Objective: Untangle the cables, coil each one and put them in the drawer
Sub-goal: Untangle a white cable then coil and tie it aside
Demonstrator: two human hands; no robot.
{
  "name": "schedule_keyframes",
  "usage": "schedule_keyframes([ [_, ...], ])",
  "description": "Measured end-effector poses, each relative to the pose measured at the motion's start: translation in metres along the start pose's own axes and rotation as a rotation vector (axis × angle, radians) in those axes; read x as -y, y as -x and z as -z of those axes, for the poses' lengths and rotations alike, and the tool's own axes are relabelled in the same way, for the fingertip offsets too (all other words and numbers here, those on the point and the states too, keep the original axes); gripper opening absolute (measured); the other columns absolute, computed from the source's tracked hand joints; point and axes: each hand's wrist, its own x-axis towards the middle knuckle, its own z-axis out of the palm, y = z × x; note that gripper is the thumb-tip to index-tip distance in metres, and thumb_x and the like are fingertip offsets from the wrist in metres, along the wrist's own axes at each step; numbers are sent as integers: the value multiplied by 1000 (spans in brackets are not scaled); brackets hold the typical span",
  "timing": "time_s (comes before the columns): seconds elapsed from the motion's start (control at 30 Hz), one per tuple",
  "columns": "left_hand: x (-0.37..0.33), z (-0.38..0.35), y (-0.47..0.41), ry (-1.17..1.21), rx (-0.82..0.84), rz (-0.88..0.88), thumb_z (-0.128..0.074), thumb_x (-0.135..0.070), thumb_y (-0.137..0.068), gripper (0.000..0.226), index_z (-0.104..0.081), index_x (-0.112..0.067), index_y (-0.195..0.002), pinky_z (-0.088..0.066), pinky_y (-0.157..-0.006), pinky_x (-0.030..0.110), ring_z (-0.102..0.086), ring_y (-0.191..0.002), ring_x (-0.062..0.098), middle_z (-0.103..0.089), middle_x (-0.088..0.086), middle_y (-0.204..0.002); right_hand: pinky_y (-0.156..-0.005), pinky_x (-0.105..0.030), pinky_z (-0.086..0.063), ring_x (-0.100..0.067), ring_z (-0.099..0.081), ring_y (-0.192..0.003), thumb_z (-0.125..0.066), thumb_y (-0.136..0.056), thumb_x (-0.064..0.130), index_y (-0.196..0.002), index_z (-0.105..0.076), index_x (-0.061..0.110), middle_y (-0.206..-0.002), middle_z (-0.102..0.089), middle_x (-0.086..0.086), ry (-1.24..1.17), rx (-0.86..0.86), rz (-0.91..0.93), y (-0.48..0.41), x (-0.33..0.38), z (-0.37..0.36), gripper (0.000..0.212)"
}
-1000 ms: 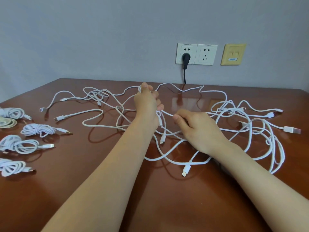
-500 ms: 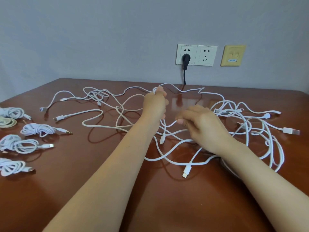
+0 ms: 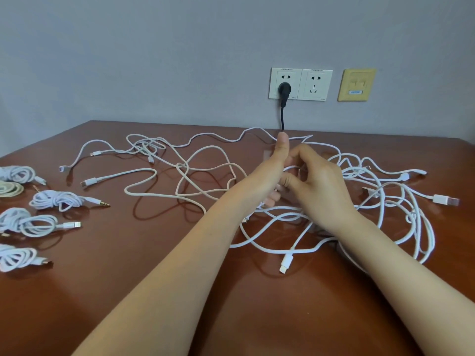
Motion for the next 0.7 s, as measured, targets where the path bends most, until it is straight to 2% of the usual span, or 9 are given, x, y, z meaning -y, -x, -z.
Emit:
schedule_keyframes([
  [0.07,1,1,0,-15,64,-3,-11,-77,-82,68,-32,-20,-49,-10,-41,18,-15,-36,6,-24,-4,-46,-56,-19,-32,-1,-44,-61,-61,-81,11,-81,-46,20,-64,-44,15,16,-14,-12,-2,0,1,18],
  [0.17,0,2,1,-57,113,-19,-14,-75,-82,64,-37,-19,-63,-12,-40,18,-15,-39,6,-24,-5,-47,-57,-10,-33,4,-47,-64,-51,-84,7,-79,-48,14,-65,-44,14,15,-38,15,-4,-2,2,9],
  [0.27,2,2,2,-149,185,-63,-20,-68,-88,56,-38,-18,-70,-13,-38,16,-15,-38,5,-24,-7,-45,-56,-11,-32,-8,-48,-61,-43,-76,3,-77,-51,11,-68,-48,4,0,-87,34,-7,-6,6,11],
  [0.33,4,2,1,-177,197,-96,-29,-58,-93,49,-39,-16,-70,-15,-37,15,-18,-34,4,-27,-9,-40,-58,-17,-36,-16,-52,-61,-50,-79,-2,-77,-53,12,-64,-53,6,-55,-95,-4,-8,-8,10,14],
  [0.4,4,3,0,-168,180,-102,-34,-51,-96,45,-40,-15,-68,-16,-36,14,-19,-32,3,-29,-10,-37,-57,-14,-37,-6,-51,-58,-55,-83,0,-77,-54,12,-59,-54,11,-90,-77,-55,-9,-10,13,13],
  [0.5,5,2,0,-159,143,-135,-32,-47,-98,44,-39,-16,-67,-17,-35,13,-22,-31,4,-29,-9,-37,-56,-10,-35,3,-49,-59,-52,-87,6,-80,-53,15,-57,-54,15,-59,-46,-57,-10,-12,13,12],
  [0.6,6,2,-2,-93,81,-184,-30,-43,-100,42,-37,-15,-68,-18,-35,9,-25,-28,6,-27,-8,-36,-57,-14,-35,-4,-50,-59,-49,-91,11,-84,-57,18,-54,-55,17,-44,-6,-38,-9,-14,13,12],
  [0.7,5,8,-5,7,-11,-184,-30,-40,-101,42,-37,-15,-67,-14,-36,9,-19,-26,6,-27,-7,-33,-59,-17,-35,-16,-50,-60,-49,-93,11,-88,-62,16,-60,-56,6,-57,11,-48,-9,-15,12,14],
])
